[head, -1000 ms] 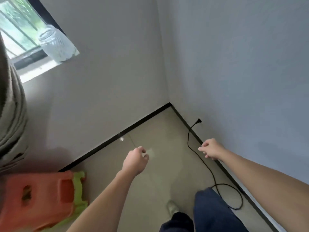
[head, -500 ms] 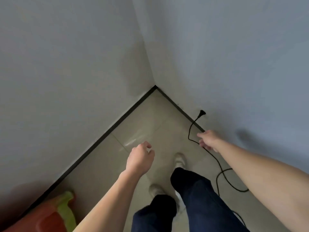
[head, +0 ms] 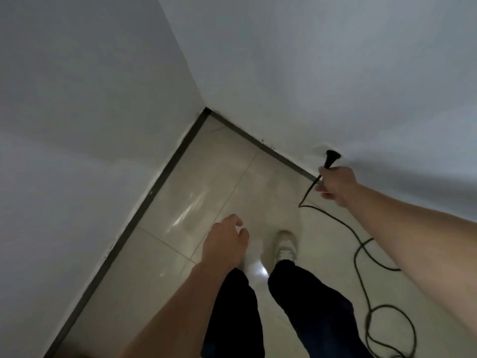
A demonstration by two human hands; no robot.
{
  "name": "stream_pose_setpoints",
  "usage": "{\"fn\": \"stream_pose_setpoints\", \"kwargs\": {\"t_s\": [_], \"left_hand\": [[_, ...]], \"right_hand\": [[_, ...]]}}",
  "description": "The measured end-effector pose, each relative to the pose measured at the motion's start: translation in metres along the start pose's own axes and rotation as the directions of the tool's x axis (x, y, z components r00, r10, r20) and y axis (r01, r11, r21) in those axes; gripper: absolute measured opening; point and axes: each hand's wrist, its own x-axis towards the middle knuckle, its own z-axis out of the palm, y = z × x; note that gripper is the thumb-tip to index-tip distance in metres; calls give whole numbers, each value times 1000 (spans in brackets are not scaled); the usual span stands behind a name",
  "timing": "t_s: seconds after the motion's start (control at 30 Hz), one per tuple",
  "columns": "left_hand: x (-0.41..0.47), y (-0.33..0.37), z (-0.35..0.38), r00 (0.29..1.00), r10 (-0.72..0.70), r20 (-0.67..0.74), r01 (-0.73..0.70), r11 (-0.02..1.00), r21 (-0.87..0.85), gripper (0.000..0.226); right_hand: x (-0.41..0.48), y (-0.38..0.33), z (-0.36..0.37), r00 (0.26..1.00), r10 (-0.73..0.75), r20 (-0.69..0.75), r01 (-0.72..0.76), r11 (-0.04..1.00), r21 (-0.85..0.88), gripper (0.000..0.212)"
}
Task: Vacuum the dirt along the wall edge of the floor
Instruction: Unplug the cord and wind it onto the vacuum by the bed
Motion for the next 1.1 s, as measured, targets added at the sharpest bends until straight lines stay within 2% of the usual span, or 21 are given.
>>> {"fn": "stream_pose_setpoints", "kwargs": {"t_s": [0.17,0.33,0.47,0.6,0.77,0.83,0.87,0.93,1.0,1.1], "left_hand": [[46,-16,-3,998,0,58,-7,994,112,23],[65,-22,-2,994,10,105,-32,978,207,23],[61,-18,-3,991,6,135,-41,965,258,23],[52,-11,-16,987,74,144,-111,957,269,22],[39,-2,-39,982,144,118,-173,942,286,23],[31,3,-49,981,168,101,-190,941,281,23],[25,7,-54,978,186,92,-205,938,278,22],[11,18,-64,968,243,65,-251,932,262,22],[-9,33,-73,946,323,41,-322,909,264,22],[-44,61,-88,867,493,78,-488,806,335,31]], "right_hand": [[35,13,13,993,-52,-109,55,998,24,25],[39,29,25,971,-154,-180,157,988,-1,28],[24,31,24,970,-140,-198,137,990,-29,25],[-12,63,36,991,-86,-106,82,996,-41,24],[-59,87,33,993,-119,3,119,991,-57,29],[-79,84,24,987,-145,75,147,989,-31,23],[-91,81,17,980,-157,124,162,986,-33,19],[-119,73,1,956,-190,225,209,976,-64,24],[-150,67,-19,918,-257,302,303,946,-115,22],[-204,55,-50,866,-351,355,420,897,-137,31]]}}
